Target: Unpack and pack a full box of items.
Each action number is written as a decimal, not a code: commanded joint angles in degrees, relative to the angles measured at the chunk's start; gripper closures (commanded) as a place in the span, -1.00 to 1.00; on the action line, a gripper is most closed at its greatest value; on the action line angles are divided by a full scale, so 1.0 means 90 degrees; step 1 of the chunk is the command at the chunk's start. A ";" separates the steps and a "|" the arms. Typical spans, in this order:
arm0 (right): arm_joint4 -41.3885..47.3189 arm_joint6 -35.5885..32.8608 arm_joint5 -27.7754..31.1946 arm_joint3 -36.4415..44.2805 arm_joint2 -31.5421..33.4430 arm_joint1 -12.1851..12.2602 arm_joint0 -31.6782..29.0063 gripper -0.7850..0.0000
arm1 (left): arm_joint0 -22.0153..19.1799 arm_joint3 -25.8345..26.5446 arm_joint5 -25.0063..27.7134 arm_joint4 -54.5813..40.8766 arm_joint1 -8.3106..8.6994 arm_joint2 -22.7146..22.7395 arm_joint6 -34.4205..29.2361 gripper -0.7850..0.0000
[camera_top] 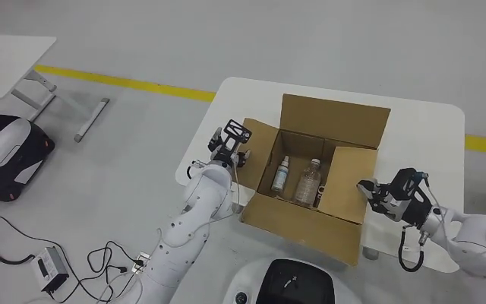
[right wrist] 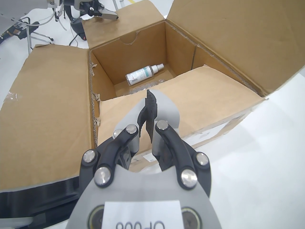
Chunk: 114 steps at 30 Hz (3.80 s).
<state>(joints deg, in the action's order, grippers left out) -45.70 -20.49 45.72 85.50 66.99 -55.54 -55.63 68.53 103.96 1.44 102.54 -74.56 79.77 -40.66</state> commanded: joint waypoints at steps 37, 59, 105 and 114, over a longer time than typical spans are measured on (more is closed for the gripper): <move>-0.0323 0.0624 -0.0289 -0.0959 -0.0415 -0.0225 0.0200 1.00 | -0.0067 0.1471 0.0906 -0.1789 -0.0116 -0.0584 0.0549 -1.00; -0.0633 0.0174 -0.0535 0.0762 0.1250 0.0180 -0.1268 1.00 | -0.0421 0.0498 0.1477 -0.4415 -0.0228 -0.1124 0.0077 -1.00; -0.0661 0.0287 -0.0515 -0.0647 -0.0358 -0.0203 -0.0305 1.00 | -0.2044 -0.2992 -0.0440 -0.9358 -0.0616 -0.1792 -0.0592 -1.00; -0.0707 0.0405 -0.0411 -0.0950 -0.0635 -0.0312 0.0012 1.00 | -0.2028 -0.2774 -0.0574 -0.9697 -0.0604 -0.1798 -0.0721 -1.00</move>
<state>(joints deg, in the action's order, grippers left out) -52.09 -16.98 42.00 77.10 61.38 -58.28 -55.66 50.28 78.84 -3.68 15.01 -80.03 63.71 -47.02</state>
